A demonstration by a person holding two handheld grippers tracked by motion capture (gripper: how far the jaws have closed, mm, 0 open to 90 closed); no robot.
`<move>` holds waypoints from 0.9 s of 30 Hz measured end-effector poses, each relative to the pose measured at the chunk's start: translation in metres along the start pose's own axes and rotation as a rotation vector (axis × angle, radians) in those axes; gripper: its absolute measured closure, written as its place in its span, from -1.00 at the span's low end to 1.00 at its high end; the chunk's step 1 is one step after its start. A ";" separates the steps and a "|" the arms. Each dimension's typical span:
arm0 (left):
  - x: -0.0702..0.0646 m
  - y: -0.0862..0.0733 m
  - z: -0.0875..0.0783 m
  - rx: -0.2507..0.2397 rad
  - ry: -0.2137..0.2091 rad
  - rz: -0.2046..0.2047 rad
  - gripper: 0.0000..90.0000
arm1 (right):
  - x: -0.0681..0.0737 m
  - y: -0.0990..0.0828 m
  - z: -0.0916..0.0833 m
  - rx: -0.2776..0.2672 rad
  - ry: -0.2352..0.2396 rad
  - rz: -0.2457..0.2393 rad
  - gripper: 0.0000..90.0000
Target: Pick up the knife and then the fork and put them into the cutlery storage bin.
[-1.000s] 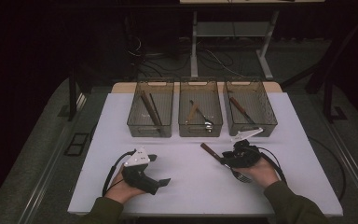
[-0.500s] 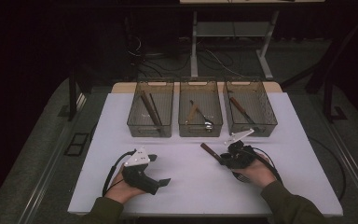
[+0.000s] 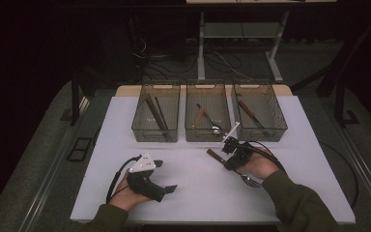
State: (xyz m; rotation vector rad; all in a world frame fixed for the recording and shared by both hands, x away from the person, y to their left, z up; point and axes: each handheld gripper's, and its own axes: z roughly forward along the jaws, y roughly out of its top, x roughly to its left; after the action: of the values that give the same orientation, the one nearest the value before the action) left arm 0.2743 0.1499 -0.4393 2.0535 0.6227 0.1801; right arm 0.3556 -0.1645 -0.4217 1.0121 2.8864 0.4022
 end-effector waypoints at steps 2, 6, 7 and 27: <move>0.000 0.000 0.000 0.001 0.000 0.002 -1.00 | 0.000 0.006 0.001 0.043 0.004 0.003 0.65; 0.000 0.000 0.000 0.003 -0.001 0.002 -1.00 | -0.001 0.015 0.002 0.110 0.007 -0.015 0.67; 0.000 0.000 0.000 0.002 -0.001 0.003 -1.00 | -0.001 0.017 0.002 0.122 0.003 -0.018 0.69; 0.000 0.000 0.000 0.004 -0.001 0.002 -1.00 | -0.017 -0.015 -0.024 -0.156 0.060 0.023 0.71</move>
State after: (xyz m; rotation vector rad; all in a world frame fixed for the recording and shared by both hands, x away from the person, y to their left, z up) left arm 0.2743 0.1496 -0.4396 2.0574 0.6212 0.1791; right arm 0.3570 -0.1919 -0.4034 1.0254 2.8427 0.6586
